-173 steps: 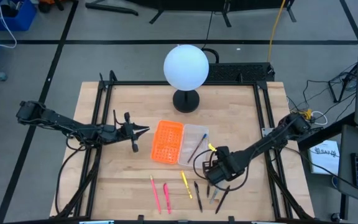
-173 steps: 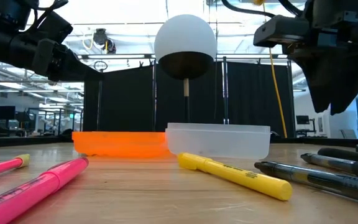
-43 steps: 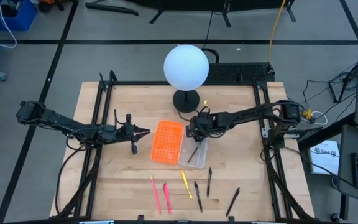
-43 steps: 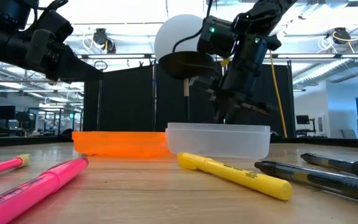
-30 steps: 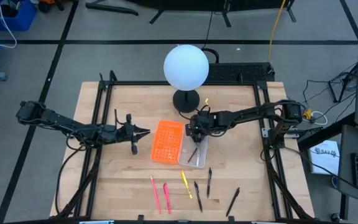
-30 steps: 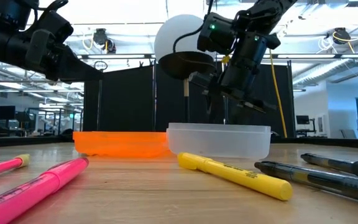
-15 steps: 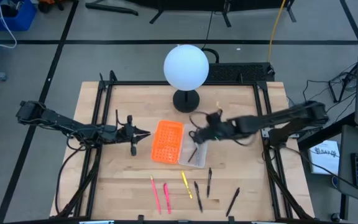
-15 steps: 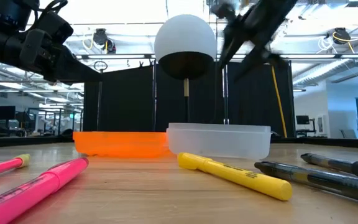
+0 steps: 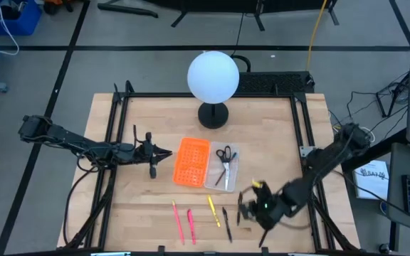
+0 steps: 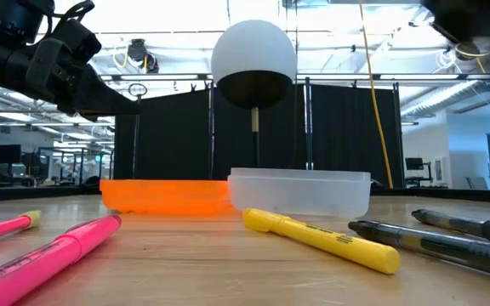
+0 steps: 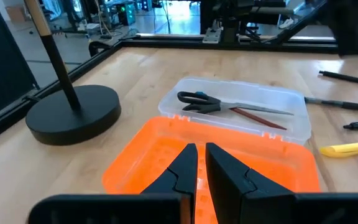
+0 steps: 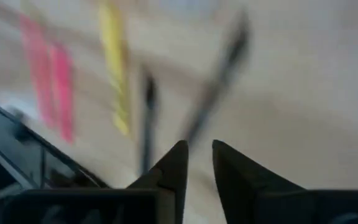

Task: Pick & place school supplies into a supply box
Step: Put the right black pen into the pencil box

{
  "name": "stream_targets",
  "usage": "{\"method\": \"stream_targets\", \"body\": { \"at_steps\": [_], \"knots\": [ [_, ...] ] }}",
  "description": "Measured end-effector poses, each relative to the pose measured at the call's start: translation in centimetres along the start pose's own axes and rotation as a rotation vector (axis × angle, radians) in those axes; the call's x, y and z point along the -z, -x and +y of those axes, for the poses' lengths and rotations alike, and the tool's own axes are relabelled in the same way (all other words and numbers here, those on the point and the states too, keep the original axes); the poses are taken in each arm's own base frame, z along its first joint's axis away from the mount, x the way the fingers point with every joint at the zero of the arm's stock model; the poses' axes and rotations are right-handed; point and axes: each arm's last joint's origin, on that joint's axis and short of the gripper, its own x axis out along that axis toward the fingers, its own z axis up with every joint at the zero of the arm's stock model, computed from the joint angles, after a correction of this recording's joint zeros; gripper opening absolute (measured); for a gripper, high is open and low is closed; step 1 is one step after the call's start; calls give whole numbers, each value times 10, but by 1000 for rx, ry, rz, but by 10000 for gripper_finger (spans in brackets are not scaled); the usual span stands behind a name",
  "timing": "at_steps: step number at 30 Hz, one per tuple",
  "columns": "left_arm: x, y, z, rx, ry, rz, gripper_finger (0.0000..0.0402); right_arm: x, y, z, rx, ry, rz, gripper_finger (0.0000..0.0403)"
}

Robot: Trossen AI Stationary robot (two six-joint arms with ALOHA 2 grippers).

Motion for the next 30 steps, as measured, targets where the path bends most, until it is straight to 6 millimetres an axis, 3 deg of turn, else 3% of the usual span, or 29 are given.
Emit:
{"method": "stream_targets", "body": {
  "at_steps": [5, 11, 21, 30],
  "knots": [
    [0, 0, 0, 0, 4, 3, 42, 36, -15, -16, 174, -103, 240, 20],
    [1, 0, 0, -1, 0, 12, 42, 59, -1, -12, 91, -164, 308, 5],
    [3, 0, 0, -2, -13, 26, 42, 53, -4, -16, 160, -97, 253, 12],
    [3, 0, 0, -3, -17, 34, 42, 51, -6, -16, 115, 235, 268, 33]
  ]
}}
